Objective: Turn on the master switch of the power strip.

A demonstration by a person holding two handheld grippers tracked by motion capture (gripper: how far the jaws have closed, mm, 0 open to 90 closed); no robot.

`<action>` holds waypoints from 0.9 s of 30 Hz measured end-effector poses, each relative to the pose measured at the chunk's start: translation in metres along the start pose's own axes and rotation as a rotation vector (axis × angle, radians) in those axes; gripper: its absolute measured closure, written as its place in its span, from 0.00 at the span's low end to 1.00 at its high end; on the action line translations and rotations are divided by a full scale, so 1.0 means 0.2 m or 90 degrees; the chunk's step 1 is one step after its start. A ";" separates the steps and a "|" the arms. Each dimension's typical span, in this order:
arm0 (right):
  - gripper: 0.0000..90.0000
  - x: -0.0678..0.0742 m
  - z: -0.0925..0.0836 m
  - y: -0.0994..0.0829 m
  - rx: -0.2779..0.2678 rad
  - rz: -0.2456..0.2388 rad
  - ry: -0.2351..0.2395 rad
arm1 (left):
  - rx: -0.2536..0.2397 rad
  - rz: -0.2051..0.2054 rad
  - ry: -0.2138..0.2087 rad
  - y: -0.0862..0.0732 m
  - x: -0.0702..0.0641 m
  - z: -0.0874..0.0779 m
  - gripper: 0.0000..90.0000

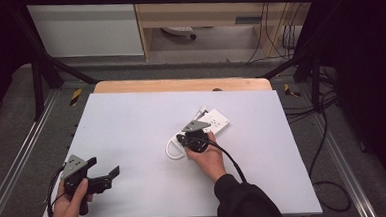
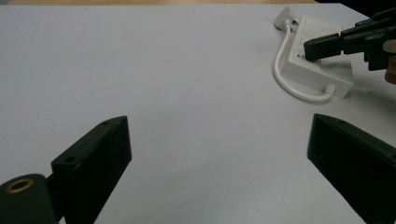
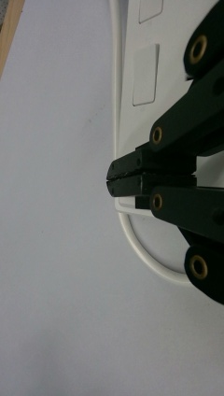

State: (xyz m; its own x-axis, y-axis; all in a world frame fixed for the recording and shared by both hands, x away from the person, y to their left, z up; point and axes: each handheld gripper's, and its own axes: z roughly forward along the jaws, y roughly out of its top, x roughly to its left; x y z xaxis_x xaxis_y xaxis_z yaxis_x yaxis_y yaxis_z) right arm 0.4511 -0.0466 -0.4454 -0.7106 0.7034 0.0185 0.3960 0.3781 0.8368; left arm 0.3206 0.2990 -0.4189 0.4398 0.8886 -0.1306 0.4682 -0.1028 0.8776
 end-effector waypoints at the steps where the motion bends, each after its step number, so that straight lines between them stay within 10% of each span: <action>1: 1.00 0.00 0.00 0.00 0.000 0.001 0.000 | 0.000 0.000 0.000 0.00 0.00 0.00 0.07; 27: 1.00 0.00 0.00 0.00 0.002 0.006 0.002 | 0.003 0.003 0.000 0.00 0.00 0.00 0.07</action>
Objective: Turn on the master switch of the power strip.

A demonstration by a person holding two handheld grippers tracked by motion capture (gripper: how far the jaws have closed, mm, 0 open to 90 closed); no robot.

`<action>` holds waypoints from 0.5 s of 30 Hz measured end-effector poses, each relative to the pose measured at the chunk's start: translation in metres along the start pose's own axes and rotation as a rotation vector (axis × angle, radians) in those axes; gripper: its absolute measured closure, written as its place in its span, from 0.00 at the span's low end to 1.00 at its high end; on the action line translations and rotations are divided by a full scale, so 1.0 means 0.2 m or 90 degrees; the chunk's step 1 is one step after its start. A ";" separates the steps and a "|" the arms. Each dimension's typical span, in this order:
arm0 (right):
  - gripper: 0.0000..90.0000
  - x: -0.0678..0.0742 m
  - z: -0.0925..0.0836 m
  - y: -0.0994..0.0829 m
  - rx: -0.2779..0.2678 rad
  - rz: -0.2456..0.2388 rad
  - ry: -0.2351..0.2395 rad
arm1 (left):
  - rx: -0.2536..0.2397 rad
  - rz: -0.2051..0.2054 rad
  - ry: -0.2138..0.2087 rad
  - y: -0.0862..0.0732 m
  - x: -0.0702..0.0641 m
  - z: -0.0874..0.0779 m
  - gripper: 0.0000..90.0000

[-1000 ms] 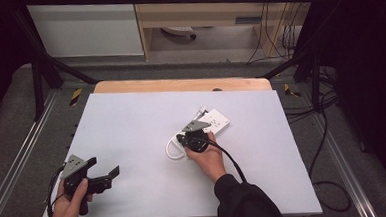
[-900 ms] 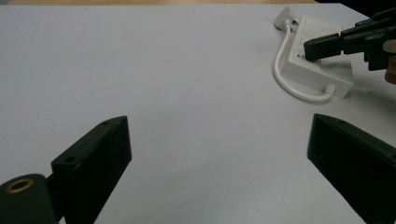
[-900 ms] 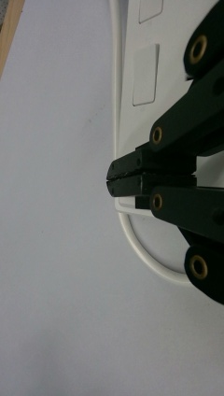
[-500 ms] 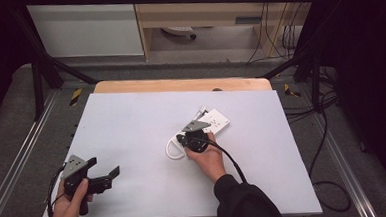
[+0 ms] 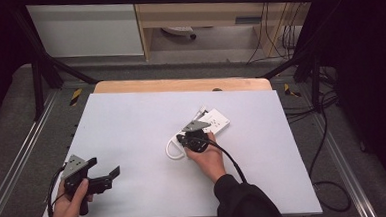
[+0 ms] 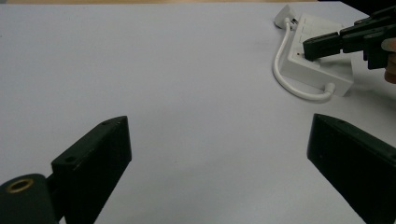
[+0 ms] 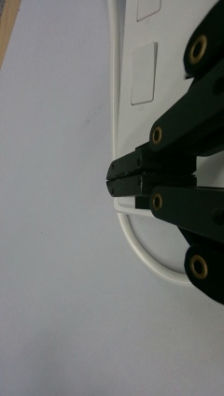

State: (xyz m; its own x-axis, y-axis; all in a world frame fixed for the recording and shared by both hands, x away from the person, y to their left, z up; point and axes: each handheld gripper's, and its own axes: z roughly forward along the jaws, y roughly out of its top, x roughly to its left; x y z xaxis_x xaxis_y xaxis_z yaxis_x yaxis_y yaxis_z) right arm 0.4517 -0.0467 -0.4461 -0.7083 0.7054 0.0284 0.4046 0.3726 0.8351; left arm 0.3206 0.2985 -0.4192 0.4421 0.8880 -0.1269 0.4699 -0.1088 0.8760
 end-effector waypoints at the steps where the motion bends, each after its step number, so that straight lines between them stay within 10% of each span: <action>1: 1.00 0.00 0.00 0.00 0.000 0.000 0.000 | 0.000 0.000 0.000 0.00 0.00 0.00 0.07; 15: 1.00 0.00 0.00 0.00 0.001 0.008 -0.001 | 0.001 0.001 0.001 0.00 0.00 0.00 0.07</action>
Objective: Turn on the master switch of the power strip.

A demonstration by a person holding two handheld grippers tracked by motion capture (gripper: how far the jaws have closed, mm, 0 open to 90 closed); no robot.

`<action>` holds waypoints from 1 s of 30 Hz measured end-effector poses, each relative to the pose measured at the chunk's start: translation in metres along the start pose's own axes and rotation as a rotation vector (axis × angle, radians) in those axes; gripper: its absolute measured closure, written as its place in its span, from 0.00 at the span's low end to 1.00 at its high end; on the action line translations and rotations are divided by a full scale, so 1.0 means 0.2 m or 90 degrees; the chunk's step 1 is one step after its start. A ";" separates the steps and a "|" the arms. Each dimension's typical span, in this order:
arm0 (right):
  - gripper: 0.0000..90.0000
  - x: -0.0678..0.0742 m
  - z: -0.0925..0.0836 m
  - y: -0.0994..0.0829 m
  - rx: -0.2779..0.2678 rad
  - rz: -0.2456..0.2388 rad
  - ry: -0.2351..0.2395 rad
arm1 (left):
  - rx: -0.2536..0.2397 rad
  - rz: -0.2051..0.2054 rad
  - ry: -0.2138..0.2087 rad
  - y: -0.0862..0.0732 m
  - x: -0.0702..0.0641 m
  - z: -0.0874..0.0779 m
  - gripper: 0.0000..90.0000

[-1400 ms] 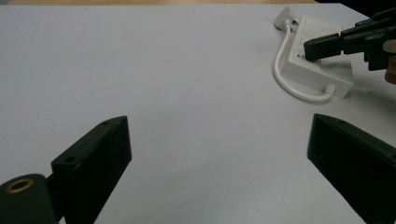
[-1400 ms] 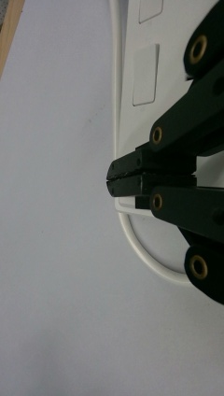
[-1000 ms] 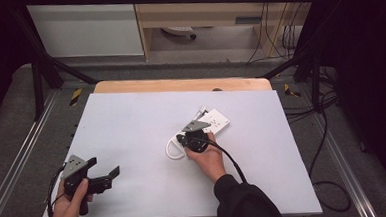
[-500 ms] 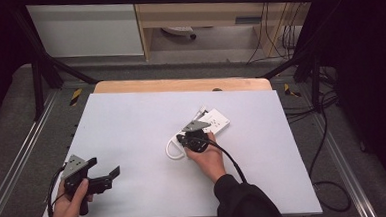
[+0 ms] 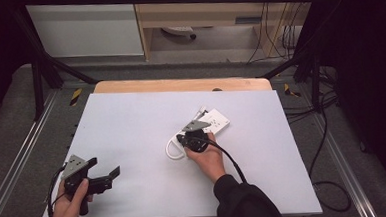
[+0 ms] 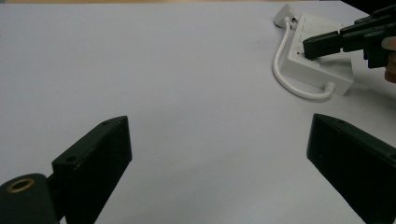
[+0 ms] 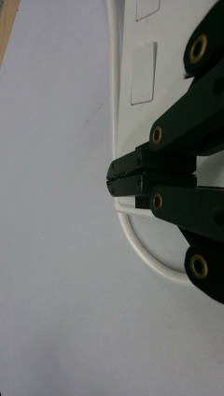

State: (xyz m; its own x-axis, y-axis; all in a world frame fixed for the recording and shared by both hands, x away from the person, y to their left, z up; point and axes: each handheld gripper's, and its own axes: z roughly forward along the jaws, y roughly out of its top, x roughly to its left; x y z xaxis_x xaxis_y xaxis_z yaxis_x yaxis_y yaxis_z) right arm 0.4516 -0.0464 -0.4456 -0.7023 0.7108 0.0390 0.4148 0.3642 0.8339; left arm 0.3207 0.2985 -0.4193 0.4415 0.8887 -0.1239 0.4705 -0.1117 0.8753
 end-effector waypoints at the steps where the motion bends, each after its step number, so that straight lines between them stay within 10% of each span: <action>1: 1.00 0.00 0.00 0.00 0.000 -0.001 0.000 | 0.000 0.000 0.000 0.00 0.00 0.00 0.07; 30: 1.00 -0.01 -0.03 0.00 -0.010 0.012 0.002 | 0.001 -0.002 -0.001 0.00 0.00 0.00 0.07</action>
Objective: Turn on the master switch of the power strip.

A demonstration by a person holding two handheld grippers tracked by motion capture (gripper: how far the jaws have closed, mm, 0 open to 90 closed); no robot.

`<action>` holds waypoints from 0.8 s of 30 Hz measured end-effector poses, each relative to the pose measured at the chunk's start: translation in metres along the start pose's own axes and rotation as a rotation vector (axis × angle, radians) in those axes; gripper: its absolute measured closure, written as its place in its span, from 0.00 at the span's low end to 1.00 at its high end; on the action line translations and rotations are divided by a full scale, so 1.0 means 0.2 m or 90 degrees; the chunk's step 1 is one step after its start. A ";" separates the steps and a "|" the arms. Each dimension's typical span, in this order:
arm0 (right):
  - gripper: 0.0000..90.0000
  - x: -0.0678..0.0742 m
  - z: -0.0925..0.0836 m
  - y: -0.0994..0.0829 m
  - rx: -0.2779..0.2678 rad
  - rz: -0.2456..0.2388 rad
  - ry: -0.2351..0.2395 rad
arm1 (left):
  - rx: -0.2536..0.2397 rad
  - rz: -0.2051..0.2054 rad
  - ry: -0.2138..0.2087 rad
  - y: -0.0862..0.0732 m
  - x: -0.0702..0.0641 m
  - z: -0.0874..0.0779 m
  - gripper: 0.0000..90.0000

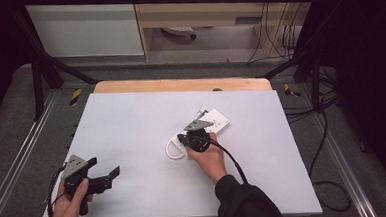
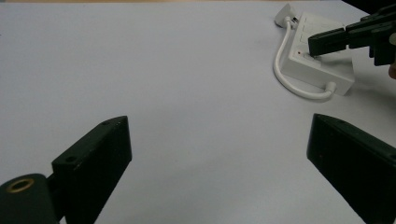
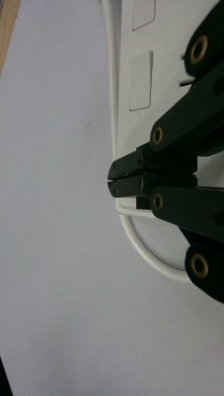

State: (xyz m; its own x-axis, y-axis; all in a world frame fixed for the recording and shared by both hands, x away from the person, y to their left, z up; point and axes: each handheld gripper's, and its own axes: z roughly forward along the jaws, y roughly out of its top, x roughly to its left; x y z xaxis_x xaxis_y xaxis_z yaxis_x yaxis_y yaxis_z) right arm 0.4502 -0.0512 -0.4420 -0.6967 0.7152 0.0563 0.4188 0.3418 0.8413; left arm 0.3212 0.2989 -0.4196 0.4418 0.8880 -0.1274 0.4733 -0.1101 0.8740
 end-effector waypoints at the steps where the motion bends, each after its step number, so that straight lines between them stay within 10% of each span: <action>1: 1.00 0.00 0.00 0.00 -0.002 0.001 0.002 | 0.000 -0.001 -0.001 0.00 0.00 0.00 0.07; 24: 0.97 0.00 -0.04 0.02 -0.013 0.009 0.010 | 0.001 0.000 0.001 0.00 0.00 0.00 0.07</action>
State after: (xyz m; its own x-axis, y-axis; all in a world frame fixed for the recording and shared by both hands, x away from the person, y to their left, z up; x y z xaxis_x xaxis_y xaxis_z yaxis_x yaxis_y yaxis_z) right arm 0.4469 -0.0547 -0.4334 -0.6999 0.7100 0.0775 0.4173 0.3185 0.8511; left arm 0.3213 0.2985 -0.4197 0.4404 0.8888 -0.1267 0.4742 -0.1104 0.8735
